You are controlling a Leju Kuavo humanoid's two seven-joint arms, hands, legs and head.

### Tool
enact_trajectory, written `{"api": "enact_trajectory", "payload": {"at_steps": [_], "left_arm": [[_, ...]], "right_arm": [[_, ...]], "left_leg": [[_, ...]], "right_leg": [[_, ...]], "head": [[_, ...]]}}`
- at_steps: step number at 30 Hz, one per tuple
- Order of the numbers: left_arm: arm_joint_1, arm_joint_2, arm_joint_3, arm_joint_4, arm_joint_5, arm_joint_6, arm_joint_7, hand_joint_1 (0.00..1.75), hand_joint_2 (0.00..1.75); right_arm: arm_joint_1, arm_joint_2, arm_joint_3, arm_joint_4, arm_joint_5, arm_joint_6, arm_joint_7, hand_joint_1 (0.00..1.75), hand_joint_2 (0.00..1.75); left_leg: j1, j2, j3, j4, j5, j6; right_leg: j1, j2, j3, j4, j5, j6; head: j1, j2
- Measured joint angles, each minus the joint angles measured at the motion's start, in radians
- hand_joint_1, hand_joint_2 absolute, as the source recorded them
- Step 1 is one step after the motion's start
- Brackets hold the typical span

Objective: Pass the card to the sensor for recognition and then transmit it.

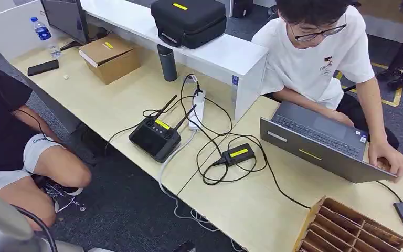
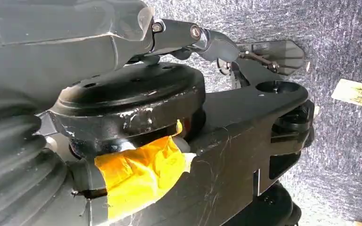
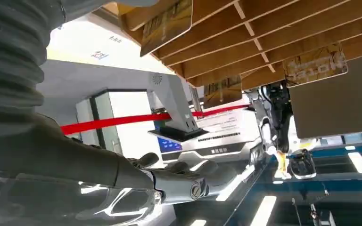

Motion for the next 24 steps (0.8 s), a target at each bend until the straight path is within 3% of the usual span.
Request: {"api": "enact_trajectory", "payload": {"at_steps": [6,15,24], "left_arm": [[0.000,0.000,0.000,0.000,-0.001,0.000,0.001,0.00,1.75],[0.000,0.000,0.000,0.000,-0.001,0.000,0.002,0.00,1.75],[-0.001,0.001,0.000,0.000,0.000,-0.001,0.005,0.00,1.75]], "right_arm": [[-0.014,-0.018,0.013,0.022,-0.005,0.000,0.055,0.00,1.75],[-0.032,-0.035,0.011,0.059,-0.010,0.000,0.069,0.00,1.75],[-0.078,-0.047,-0.067,0.145,-0.009,-0.001,0.051,0.00,1.75]], "left_leg": [[0.000,0.000,0.000,0.000,0.000,0.000],[0.000,0.000,0.000,0.000,0.000,0.000],[0.000,0.000,0.000,0.000,0.000,0.000]], "right_leg": [[0.000,0.000,0.000,0.000,0.000,0.000],[0.000,0.000,0.000,0.000,0.000,0.000],[0.000,0.000,0.000,0.000,0.000,0.000]], "head": [[0.000,0.000],[0.000,0.000],[0.000,0.000]]}}
